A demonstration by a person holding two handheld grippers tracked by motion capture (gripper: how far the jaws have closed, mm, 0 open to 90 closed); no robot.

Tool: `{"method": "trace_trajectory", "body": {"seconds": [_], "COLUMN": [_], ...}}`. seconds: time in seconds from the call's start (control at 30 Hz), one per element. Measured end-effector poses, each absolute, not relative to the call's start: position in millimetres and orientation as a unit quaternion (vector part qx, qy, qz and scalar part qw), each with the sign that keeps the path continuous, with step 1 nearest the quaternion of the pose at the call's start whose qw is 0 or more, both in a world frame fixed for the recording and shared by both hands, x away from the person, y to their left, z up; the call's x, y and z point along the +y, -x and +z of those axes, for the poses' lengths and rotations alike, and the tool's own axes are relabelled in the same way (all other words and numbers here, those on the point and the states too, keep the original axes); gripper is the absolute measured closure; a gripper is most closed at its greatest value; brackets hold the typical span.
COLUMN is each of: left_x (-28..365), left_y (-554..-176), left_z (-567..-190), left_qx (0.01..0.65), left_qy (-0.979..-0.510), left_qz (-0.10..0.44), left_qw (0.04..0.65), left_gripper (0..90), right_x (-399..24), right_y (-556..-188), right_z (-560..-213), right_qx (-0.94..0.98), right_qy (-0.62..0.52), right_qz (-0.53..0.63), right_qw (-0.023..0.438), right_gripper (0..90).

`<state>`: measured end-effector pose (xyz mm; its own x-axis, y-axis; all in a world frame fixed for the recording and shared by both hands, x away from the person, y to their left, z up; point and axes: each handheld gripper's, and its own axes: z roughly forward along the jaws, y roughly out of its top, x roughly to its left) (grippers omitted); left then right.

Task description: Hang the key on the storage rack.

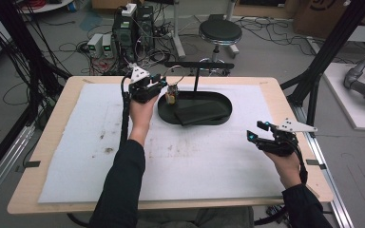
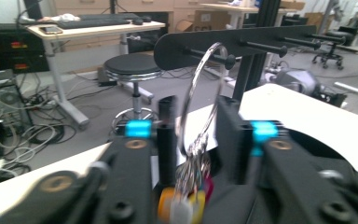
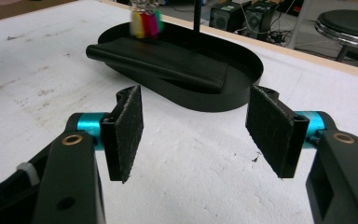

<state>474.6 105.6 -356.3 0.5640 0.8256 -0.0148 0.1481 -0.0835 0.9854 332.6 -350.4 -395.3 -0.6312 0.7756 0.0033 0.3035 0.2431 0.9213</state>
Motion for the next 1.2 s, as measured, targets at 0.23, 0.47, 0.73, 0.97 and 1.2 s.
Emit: {"method": "trace_trajectory", "body": {"seconds": [0.23,0.47,0.73,0.97,1.2], "left_x": [110.4,121.2,151.7,185.5,205.3], "left_y": [-450.6,-409.9,-356.7,-327.2,-318.6], "left_z": [-344.5,-343.9,-365.4,-384.7,-399.4], "left_qx": [0.351,0.328,0.319,0.336,0.331], "left_qy": [-0.684,-0.701,-0.716,-0.707,-0.709], "left_qz": [0.31,0.307,0.294,0.27,0.298], "left_qw": [0.559,0.554,0.547,0.56,0.547], "left_gripper": [38.3,30.0,28.9,24.0,23.7], "right_x": [-352.8,-355.6,-356.5,-356.2,-360.2], "right_y": [-333.8,-333.3,-335.2,-337.6,-337.7], "right_z": [-395.8,-395.8,-396.3,-397.8,-399.2], "right_qx": [0.749,0.748,0.744,0.743,0.738], "right_qy": [-0.363,-0.367,-0.375,-0.384,-0.394], "right_qz": [0.501,0.499,0.495,0.49,0.492], "right_qw": [0.236,0.239,0.245,0.244,0.242], "right_gripper": [37.3,37.2,37.2,35.3,32.4]}}
